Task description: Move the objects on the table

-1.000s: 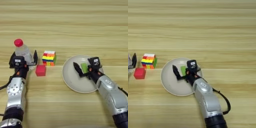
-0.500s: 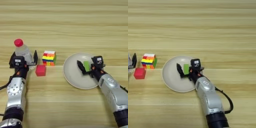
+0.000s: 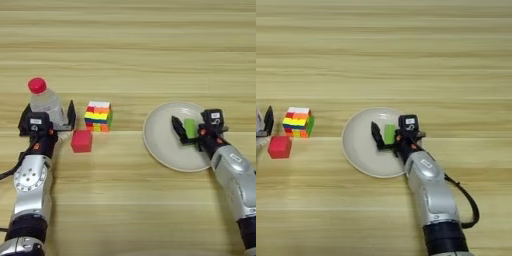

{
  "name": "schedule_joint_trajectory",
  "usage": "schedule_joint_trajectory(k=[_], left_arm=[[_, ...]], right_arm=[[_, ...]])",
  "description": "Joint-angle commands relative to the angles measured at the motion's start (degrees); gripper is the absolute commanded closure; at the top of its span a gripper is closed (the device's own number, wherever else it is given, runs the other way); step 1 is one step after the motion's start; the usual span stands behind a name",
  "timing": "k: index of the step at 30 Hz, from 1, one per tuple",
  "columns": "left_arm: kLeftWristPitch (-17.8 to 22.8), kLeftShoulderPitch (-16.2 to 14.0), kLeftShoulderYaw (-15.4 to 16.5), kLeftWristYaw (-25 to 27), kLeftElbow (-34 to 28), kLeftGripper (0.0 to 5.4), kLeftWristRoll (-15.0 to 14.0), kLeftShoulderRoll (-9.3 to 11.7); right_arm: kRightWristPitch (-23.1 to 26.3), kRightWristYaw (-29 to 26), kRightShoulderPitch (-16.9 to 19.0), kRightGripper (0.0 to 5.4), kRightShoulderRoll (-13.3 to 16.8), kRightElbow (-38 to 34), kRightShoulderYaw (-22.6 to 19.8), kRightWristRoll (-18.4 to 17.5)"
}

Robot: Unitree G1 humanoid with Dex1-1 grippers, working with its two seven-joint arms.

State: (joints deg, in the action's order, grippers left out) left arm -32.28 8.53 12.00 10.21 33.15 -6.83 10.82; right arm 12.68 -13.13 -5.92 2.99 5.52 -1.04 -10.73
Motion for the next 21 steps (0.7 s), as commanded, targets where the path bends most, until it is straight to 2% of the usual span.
schedule_joint_trajectory(k=[1, 8, 21], left_arm=[[0.33, -0.03, -0.17, -0.25, -0.09, 0.02, 0.48, 0.48], [0.29, -0.18, -0.16, -0.31, -0.26, 0.02, 0.52, 0.46], [0.34, -0.25, -0.17, -0.33, -0.42, 0.02, 0.52, 0.45]], right_arm=[[-0.45, 0.16, -0.98, 0.00, 0.46, 0.46, -0.79, -0.02], [-0.70, -0.66, -0.73, 0.00, 0.06, -0.06, -0.21, -0.46], [-6.40, -4.05, 0.62, 0.00, -0.36, -6.52, 2.49, -0.33]])
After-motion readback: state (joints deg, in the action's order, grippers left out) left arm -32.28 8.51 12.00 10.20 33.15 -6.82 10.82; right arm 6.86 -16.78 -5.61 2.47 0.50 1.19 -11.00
